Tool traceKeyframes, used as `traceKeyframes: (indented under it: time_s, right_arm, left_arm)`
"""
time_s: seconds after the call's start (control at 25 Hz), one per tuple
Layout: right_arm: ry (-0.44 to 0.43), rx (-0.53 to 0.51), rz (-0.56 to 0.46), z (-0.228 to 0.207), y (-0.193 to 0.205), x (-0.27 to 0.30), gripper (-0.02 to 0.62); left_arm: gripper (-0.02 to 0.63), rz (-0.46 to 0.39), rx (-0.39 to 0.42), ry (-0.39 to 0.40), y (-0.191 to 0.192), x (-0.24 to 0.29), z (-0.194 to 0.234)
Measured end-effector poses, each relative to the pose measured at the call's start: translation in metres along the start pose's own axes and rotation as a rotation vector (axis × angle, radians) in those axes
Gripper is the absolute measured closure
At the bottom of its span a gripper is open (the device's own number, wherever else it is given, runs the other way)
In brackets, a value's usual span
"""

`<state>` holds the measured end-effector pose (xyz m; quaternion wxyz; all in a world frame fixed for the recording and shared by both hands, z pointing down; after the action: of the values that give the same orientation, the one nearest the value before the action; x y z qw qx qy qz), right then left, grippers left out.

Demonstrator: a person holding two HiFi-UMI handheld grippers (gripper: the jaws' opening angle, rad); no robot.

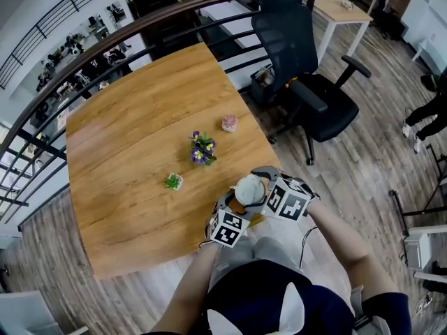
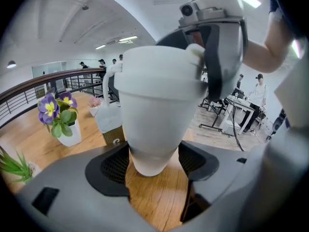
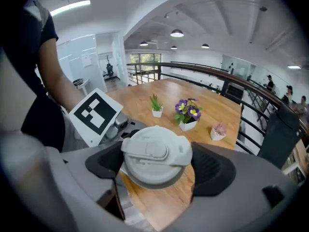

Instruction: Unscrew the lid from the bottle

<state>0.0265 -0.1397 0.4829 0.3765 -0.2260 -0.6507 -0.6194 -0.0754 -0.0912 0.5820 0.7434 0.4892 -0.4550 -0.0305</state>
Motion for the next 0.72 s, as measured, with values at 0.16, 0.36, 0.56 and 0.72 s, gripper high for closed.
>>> traceKeyframes:
  time_s: [0.16,0.36,0.56,0.72]
  right_arm:
    - [-0.123,-0.140,0.042,-0.007,-0.005,0.002,0.155]
    - [-0.204,-0.275,0.152,-0.011,-0.013,0.003,0.155]
    - [-0.150,-0.203,0.131,-0.005,-0.014,0.003,0.143]
    - [-0.004,-0.042,-0.016,-0.001,-0.012,-0.004,0.104]
  left_arm:
    - [0.284,0.000,0.002,-0.001,0.001,0.000,0.000]
    - [0.284,-0.002,0.000,-0.006,0.001,0.001,-0.001]
    - [0.284,-0.009,-0.006,-0.004,0.002,0.001,-0.002]
    - [0.284,-0.010,-0.008,-0.005,0.000,-0.001,-0.002]
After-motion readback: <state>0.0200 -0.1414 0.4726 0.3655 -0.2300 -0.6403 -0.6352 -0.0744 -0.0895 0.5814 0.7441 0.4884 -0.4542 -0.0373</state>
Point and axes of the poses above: the fingertips, and each gripper's own axes: x forward along the fingers, z to its left, y out of its underside, the point moved 10 cm from there along -x, backward along the fingers, and after that the axes turned 3 degrees about y, right-handed, at the moved point
